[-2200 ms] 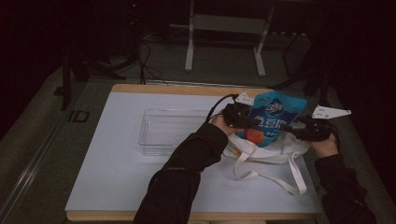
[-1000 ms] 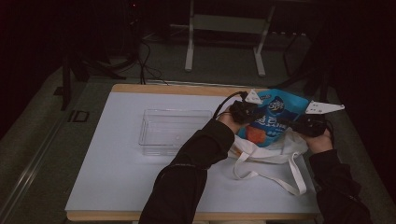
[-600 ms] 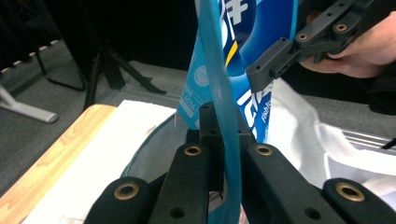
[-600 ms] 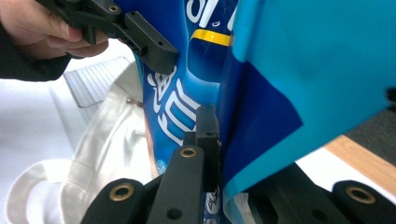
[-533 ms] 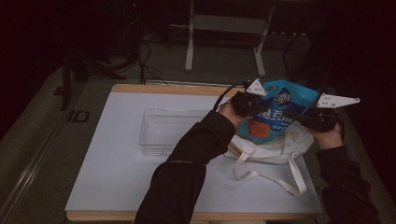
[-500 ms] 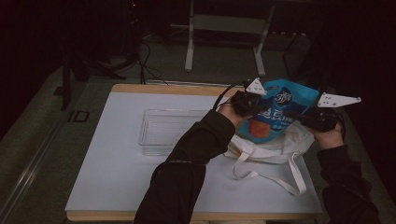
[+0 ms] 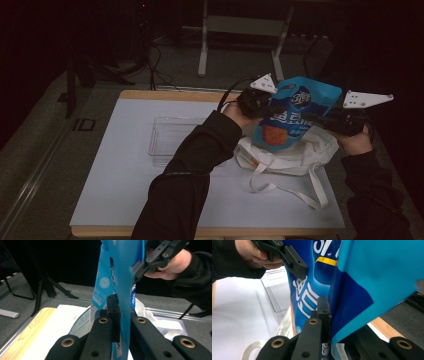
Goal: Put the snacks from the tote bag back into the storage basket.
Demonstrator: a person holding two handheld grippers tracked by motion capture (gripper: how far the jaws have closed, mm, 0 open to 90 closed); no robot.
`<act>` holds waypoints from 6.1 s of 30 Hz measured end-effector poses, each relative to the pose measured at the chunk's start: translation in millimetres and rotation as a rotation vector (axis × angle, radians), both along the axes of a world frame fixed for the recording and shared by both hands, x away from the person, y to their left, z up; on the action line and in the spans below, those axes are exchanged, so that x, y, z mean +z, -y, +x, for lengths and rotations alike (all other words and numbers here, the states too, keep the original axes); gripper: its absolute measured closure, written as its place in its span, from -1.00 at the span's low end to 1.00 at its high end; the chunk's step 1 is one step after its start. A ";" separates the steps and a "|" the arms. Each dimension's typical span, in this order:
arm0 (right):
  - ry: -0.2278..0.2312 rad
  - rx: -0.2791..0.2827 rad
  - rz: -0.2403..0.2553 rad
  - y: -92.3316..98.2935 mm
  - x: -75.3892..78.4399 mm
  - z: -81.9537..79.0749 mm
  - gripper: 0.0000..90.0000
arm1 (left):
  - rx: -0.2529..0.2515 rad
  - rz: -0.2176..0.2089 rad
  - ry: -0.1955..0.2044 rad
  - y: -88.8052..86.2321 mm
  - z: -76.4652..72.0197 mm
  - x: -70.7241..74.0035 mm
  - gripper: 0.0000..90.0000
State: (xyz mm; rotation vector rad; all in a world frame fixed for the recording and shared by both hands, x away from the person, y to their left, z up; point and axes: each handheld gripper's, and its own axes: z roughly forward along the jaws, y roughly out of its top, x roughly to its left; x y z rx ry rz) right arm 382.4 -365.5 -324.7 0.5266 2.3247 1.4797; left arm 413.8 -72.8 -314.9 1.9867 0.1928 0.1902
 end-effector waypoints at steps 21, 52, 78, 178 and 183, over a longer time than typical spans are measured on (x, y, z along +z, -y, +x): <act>0.017 0.128 -0.013 -68.5 29.7 2.7 0.95 | 0.031 0.012 0.024 -73.5 -21.3 28.7 1.00; 0.001 0.280 -0.048 -188.8 41.6 14.2 0.94 | 0.141 0.044 0.039 -188.7 -47.7 37.4 1.00; -0.039 0.267 -0.100 -239.7 -0.6 35.3 0.94 | 0.199 0.012 -0.021 -230.0 -24.1 -16.5 1.00; -0.127 0.209 0.001 -226.6 -84.0 34.1 -0.69 | 0.385 -0.079 -0.199 -247.6 -47.5 -108.2 -0.87; -0.110 0.191 -0.006 -221.2 -85.0 30.9 -0.69 | 0.421 -0.098 -0.227 -250.7 -52.5 -109.5 -0.97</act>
